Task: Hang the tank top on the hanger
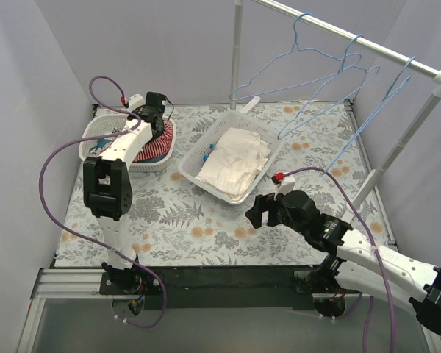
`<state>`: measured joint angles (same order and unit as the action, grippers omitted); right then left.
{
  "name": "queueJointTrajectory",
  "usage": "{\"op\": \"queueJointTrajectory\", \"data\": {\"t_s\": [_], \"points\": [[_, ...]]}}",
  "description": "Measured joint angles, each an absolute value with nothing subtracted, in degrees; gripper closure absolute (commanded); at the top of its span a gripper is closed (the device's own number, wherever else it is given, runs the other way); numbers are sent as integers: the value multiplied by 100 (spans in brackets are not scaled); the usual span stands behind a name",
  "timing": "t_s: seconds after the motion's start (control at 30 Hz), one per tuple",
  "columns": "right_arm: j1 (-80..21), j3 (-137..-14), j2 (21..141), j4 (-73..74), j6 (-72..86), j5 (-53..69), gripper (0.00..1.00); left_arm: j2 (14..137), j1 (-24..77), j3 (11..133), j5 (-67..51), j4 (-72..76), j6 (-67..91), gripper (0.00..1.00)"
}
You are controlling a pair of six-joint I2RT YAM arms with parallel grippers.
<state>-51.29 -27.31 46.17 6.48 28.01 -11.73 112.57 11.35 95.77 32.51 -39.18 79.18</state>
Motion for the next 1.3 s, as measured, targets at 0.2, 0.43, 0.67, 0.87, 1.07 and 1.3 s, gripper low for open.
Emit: {"op": "queueJointTrajectory", "data": {"t_s": [0.2, 0.43, 0.67, 0.87, 1.07, 1.3], "points": [[-5129, -2731, 4431, 725, 2801, -1184, 5, 11150, 1133, 9636, 3336, -3994, 7791, 100], [-5129, -2731, 4423, 766, 2799, -1186, 5, 10759, 1129, 9638, 3367, -4010, 7531, 96], [-5129, -2803, 4517, 823, 2738, -1203, 5, 10029, 1103, 9771, 3365, -3970, 7269, 100], [-5129, -2980, 4661, 917, 2657, -1225, 5, 9544, 1098, 10256, 3345, -3830, 7035, 100], [-5129, -3249, 4836, 947, 2550, -1243, 5, 9083, 1092, 10573, 2869, -3688, 6810, 100], [-5129, -3623, 5041, 954, 2394, -1334, 5, 8525, 1092, 10877, 1693, -3485, 6665, 100]]}}
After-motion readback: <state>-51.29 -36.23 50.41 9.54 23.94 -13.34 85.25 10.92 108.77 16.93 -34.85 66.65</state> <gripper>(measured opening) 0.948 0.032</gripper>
